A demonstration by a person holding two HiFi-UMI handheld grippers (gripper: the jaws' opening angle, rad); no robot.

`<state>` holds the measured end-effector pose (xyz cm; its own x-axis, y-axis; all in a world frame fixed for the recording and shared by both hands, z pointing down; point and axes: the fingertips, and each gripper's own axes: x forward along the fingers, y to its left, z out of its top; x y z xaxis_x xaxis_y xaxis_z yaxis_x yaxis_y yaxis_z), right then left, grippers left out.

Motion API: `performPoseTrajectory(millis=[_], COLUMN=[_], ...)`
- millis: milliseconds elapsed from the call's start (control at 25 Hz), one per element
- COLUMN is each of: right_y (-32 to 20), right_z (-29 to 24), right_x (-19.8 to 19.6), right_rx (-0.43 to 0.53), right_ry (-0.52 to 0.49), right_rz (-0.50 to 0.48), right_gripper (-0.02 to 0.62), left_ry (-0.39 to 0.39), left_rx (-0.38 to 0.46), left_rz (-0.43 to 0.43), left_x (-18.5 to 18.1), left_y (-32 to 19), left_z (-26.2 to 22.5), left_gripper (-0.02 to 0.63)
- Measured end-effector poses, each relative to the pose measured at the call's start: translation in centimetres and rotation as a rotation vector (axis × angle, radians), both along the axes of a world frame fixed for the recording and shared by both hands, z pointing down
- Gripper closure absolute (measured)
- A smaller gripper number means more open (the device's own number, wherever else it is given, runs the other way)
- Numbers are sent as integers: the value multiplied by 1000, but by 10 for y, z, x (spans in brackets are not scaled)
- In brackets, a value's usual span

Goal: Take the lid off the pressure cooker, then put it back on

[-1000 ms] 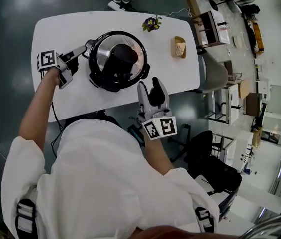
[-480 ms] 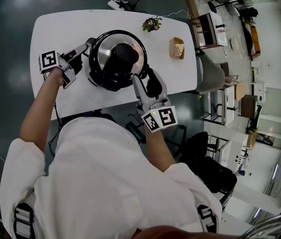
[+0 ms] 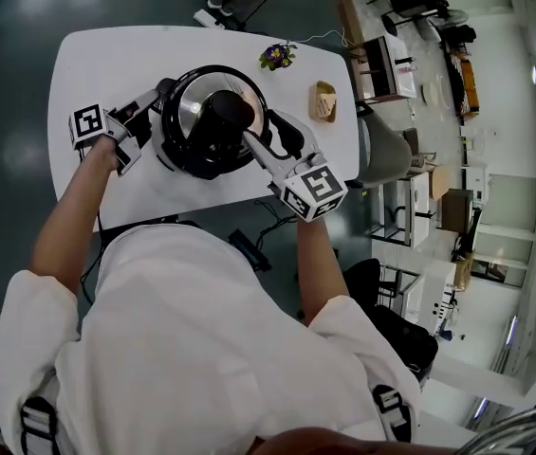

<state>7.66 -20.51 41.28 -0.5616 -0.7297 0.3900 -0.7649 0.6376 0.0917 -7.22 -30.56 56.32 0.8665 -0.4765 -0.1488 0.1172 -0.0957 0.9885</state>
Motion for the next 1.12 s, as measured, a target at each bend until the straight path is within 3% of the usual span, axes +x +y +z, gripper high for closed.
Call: performPoseTrajectory(millis=[440,520,560,640,920,1120], right_y=[-30,-32,-35,-40,-29,-28], right_z=[16,24,28,34,65,81], right_x=[-28,-27,-25,-22,-28,-23], right_rx=[-233,-264,-274,-288,-473,-547], right_ry=[148,200,227,270,411,466], right_rz=[-251,-276,-283,-290,-416,-433], right_gripper=[354,349,284,262,262,265], left_ry=[15,26,31,38,25,42], left_rx=[19,15,13,17,30,20], left_rz=[-32,-29,-26,-19,-31,-33], left_x=[-4,-2,-1,1,-2,-2], left_y=[-1,-1,-1,0,-2,1], left_z=[-7,-10,-12,-16,-6,-14], left_gripper=[529,529,529,528,528,528])
